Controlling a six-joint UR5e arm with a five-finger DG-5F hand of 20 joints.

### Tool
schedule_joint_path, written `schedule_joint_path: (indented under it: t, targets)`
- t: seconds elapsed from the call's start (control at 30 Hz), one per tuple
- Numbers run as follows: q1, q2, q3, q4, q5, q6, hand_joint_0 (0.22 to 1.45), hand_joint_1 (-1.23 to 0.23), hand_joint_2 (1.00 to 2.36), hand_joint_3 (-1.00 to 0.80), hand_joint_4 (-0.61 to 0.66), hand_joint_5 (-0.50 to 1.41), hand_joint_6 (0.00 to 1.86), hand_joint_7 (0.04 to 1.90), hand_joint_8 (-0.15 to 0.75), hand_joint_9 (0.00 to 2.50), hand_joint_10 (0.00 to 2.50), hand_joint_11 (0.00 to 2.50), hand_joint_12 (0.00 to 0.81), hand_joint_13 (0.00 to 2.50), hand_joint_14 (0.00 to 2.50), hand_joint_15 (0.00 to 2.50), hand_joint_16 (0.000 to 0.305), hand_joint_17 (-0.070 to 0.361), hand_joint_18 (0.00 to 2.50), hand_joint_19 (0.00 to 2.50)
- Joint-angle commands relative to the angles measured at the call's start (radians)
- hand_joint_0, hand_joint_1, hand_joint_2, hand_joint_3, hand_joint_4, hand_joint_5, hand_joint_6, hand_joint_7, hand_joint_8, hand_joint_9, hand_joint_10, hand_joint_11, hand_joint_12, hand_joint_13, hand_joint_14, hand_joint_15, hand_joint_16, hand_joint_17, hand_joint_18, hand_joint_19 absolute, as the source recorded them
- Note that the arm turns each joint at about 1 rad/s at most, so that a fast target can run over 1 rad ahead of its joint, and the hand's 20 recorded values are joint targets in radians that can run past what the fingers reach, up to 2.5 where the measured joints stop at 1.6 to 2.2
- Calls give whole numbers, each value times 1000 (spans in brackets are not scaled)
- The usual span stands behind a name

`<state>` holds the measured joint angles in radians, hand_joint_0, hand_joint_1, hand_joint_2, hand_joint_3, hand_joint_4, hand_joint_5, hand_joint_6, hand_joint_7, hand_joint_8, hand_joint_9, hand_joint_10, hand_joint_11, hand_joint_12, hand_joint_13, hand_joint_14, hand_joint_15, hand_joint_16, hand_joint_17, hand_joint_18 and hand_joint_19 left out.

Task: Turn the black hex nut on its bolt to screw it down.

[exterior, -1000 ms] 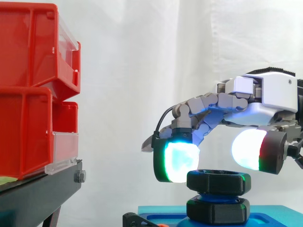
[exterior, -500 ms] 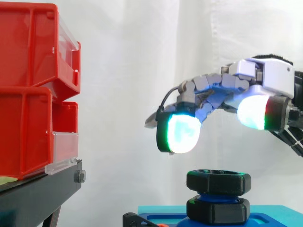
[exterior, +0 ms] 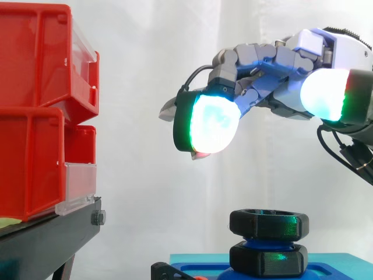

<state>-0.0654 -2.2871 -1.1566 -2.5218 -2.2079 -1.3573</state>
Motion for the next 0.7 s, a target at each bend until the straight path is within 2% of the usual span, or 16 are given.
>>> schedule_joint_path:
  t: [0.0, 0.03, 0.07, 0.3, 0.4, 0.5, 0.67]
  targets:
    - [18, 0, 0, -6, 10, 1, 506, -230, 1000, -500, 262, -38, 503, 1039, 316, 854, 9, 299, 327, 506, 7, 176, 56, 125, 420, 575]
    - [19, 0, -2, -11, 14, 0, 506, -231, 1000, -500, 268, -38, 503, 1043, 316, 854, 9, 306, 328, 506, 7, 176, 56, 125, 421, 567]
    - [32, 0, 0, -32, 31, -2, 506, -232, 1000, -500, 275, -38, 503, 1039, 314, 854, 9, 311, 328, 506, 9, 172, 56, 125, 421, 569]
    - [58, 0, -2, -54, 56, 1, 507, -237, 1000, -500, 275, -39, 503, 1043, 316, 855, 9, 304, 328, 509, 7, 173, 56, 125, 419, 566]
    - [64, 0, -2, -63, 63, -2, 508, -241, 1000, -500, 273, -38, 503, 1038, 316, 855, 9, 311, 327, 511, 7, 174, 55, 125, 422, 575]
    - [68, 0, -20, -63, 76, -2, 509, -247, 1000, -500, 270, -39, 503, 1038, 317, 859, 9, 309, 326, 511, 7, 171, 55, 124, 424, 567]
    - [70, 0, -55, -25, 83, 0, 513, -256, 1000, -500, 271, -39, 503, 1039, 316, 860, 9, 314, 325, 515, 7, 173, 55, 124, 426, 567]
